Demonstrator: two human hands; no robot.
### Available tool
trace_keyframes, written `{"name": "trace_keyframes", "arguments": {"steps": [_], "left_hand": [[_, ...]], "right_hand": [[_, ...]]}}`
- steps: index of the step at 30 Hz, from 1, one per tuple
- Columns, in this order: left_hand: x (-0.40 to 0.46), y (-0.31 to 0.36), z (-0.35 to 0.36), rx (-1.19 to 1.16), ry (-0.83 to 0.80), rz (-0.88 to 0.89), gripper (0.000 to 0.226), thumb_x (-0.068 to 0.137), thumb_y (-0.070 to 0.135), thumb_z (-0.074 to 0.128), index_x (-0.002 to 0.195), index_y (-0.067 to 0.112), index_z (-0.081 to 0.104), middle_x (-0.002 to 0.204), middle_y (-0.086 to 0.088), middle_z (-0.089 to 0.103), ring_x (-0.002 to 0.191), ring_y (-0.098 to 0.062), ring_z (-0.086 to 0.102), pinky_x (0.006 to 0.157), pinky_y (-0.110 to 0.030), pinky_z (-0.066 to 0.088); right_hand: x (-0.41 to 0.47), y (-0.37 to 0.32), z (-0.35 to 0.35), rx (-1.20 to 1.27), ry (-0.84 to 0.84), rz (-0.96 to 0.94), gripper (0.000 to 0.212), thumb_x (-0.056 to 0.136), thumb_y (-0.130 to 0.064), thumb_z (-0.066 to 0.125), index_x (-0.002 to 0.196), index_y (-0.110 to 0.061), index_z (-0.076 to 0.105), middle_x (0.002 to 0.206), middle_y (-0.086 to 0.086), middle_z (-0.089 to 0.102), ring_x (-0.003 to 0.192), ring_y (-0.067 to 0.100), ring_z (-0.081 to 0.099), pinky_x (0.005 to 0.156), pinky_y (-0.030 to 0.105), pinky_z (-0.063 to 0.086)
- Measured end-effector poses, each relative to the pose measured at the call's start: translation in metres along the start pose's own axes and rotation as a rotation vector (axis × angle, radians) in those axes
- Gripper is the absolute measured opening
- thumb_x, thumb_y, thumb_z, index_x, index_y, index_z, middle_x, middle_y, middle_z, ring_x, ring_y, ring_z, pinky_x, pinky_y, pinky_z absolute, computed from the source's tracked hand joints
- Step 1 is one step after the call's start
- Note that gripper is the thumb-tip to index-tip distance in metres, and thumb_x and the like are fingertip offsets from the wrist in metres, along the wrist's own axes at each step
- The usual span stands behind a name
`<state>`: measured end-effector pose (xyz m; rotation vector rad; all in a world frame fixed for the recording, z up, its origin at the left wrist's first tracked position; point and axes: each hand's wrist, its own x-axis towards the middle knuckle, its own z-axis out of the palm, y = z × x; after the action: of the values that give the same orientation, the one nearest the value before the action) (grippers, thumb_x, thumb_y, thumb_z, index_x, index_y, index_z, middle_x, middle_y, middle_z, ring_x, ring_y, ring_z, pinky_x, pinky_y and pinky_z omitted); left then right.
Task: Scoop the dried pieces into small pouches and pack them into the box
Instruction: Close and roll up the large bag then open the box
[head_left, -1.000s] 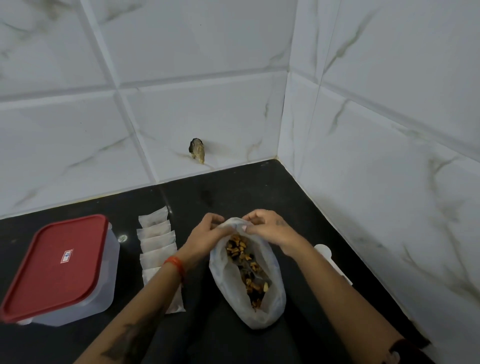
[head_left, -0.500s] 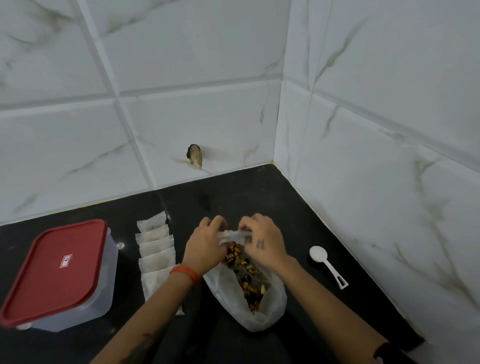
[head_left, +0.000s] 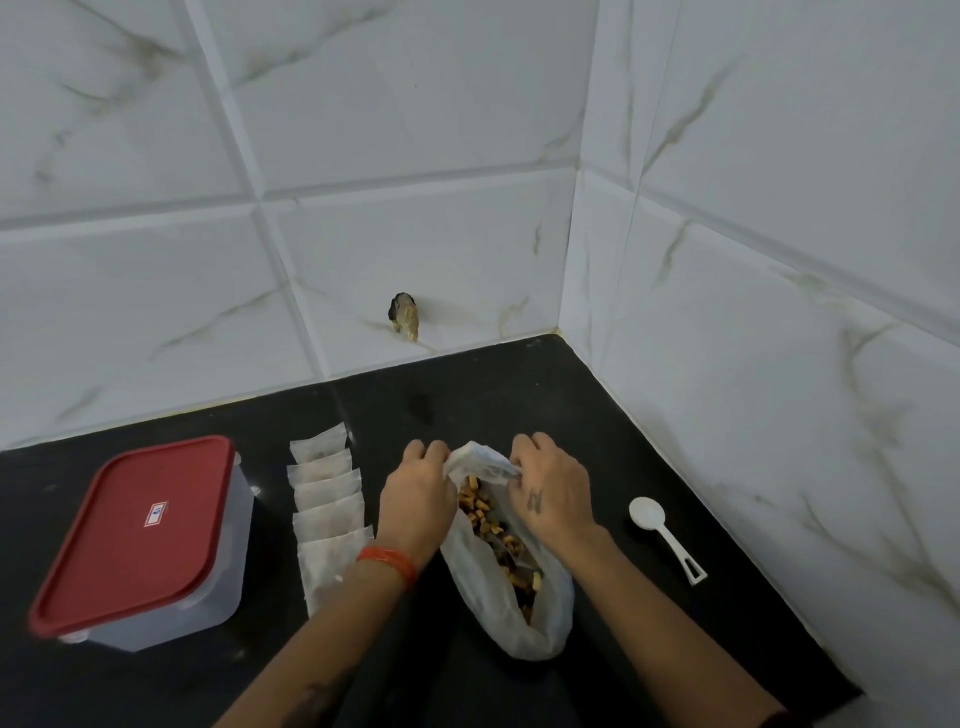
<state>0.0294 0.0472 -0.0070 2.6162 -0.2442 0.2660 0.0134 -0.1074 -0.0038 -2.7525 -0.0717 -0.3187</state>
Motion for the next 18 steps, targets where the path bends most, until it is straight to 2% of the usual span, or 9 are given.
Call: {"name": "trace_keyframes", "arguments": {"steps": [2,3,5,7,9,11,13,15,18], "left_hand": [[-0.002,-0.003,-0.004,-0.100,-0.098,-0.131,0.046,0.088,0.035,0.060,0.127,0.017,0.044,0.117,-0.007,0.049,0.090,-0.020,0.059,0.073,-0.023,0.046],[-0.003,-0.006,-0.011,-0.217,-0.185,-0.245,0.060,0.086,0.044,0.061,0.134,0.019,0.038,0.120,-0.007,0.047,0.096,-0.020,0.058,0.077,-0.026,0.049],[-0.011,-0.010,-0.027,-0.549,-0.369,-0.497,0.073,0.085,0.049,0.061,0.142,0.018,0.028,0.121,-0.007,0.050,0.102,-0.021,0.056,0.072,-0.031,0.054],[-0.024,-0.013,-0.039,-0.771,-0.566,-0.651,0.069,0.087,0.037,0.062,0.143,0.015,0.028,0.124,-0.011,0.054,0.105,-0.026,0.059,0.067,-0.033,0.056],[-0.035,-0.013,-0.042,-0.906,-0.741,-0.688,0.049,0.089,0.020,0.061,0.133,0.009,0.044,0.115,-0.015,0.063,0.096,-0.027,0.067,0.069,-0.035,0.059],[-0.041,-0.005,-0.035,-0.950,-0.691,-0.677,0.026,0.088,0.009,0.059,0.114,0.006,0.055,0.099,-0.013,0.069,0.077,-0.020,0.071,0.063,-0.030,0.058],[-0.045,0.003,-0.025,-0.794,-0.467,-0.615,0.015,0.086,0.009,0.063,0.099,0.007,0.056,0.087,-0.010,0.068,0.065,-0.014,0.070,0.054,-0.023,0.055],[-0.047,0.008,-0.014,-0.522,-0.254,-0.465,0.016,0.081,0.015,0.067,0.089,0.010,0.054,0.081,-0.005,0.066,0.064,-0.014,0.067,0.055,-0.026,0.056],[-0.050,0.009,-0.005,-0.182,-0.218,-0.282,0.023,0.084,0.034,0.063,0.091,0.017,0.050,0.084,0.002,0.062,0.073,-0.011,0.063,0.066,-0.030,0.058]], "right_hand": [[-0.001,0.007,-0.004,0.124,-0.107,0.115,0.023,0.089,-0.034,0.061,0.107,-0.021,0.055,0.099,-0.004,0.056,0.082,0.006,0.053,0.069,0.018,0.043],[-0.001,0.014,-0.011,0.281,-0.208,0.232,0.032,0.088,-0.038,0.061,0.115,-0.022,0.055,0.105,-0.004,0.058,0.089,0.007,0.055,0.073,0.020,0.044],[-0.008,0.028,-0.025,0.694,-0.373,0.502,0.050,0.088,-0.037,0.063,0.133,-0.021,0.048,0.122,0.001,0.057,0.106,0.014,0.056,0.081,0.027,0.050],[-0.021,0.041,-0.034,0.867,-0.485,0.610,0.056,0.086,-0.024,0.067,0.137,-0.015,0.046,0.122,0.006,0.060,0.104,0.018,0.061,0.075,0.030,0.055],[-0.032,0.045,-0.036,0.914,-0.581,0.600,0.044,0.082,-0.010,0.070,0.124,-0.008,0.058,0.104,0.005,0.068,0.090,0.015,0.067,0.069,0.030,0.059],[-0.038,0.037,-0.029,0.841,-0.509,0.574,0.024,0.077,-0.008,0.073,0.101,-0.009,0.069,0.091,0.001,0.070,0.081,0.010,0.068,0.068,0.027,0.059],[-0.038,0.025,-0.020,0.492,-0.331,0.477,0.013,0.076,-0.015,0.074,0.084,-0.019,0.065,0.083,-0.005,0.066,0.078,0.008,0.064,0.071,0.026,0.057],[-0.042,0.009,-0.013,0.140,-0.169,0.334,0.015,0.080,-0.021,0.069,0.082,-0.023,0.055,0.085,-0.008,0.059,0.077,0.007,0.059,0.072,0.025,0.054],[-0.047,0.000,-0.009,0.067,-0.145,0.228,0.018,0.086,-0.028,0.064,0.094,-0.023,0.050,0.092,-0.006,0.055,0.081,0.009,0.057,0.072,0.024,0.051]]}}
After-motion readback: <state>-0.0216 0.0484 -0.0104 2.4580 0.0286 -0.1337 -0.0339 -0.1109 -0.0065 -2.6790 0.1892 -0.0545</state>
